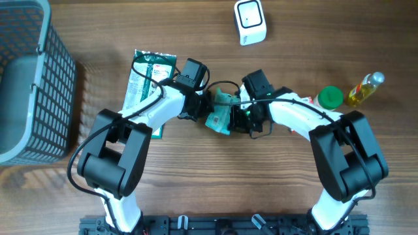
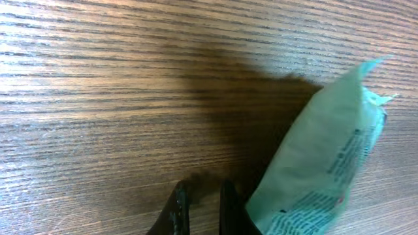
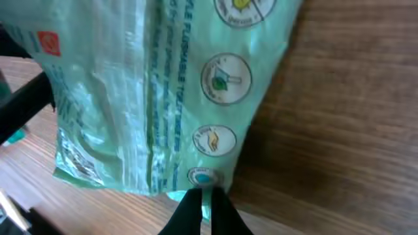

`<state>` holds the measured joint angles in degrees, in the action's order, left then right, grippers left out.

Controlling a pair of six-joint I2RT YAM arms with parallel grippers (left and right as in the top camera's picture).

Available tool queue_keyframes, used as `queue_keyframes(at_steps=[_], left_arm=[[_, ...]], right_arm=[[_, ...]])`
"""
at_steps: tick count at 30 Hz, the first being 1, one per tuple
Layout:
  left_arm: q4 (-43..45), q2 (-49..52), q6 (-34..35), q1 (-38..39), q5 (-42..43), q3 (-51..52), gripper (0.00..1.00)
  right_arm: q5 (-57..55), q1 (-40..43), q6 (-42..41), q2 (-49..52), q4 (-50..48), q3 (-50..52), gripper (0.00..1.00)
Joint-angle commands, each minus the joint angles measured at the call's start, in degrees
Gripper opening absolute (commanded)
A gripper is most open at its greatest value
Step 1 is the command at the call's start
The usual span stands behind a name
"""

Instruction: Scan the item barcode

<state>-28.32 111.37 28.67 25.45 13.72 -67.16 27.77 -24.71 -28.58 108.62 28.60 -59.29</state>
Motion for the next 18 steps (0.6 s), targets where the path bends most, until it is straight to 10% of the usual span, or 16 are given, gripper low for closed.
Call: queue_keyframes(at_steps=[1,18], left_arm=[[-0.4,2.1,0.3,-0.3,-2.9,0.7,0.04],[-9.2,-6.4,0.3,2.1,0.9,-2.2,0.09]], right_arm=[[-2.5,-0.2,-1.6,-1.4,-0.3,0.2,0.05],[-6.4,0.5,1.4,-4.2,-18.3,-3.0,0.09]])
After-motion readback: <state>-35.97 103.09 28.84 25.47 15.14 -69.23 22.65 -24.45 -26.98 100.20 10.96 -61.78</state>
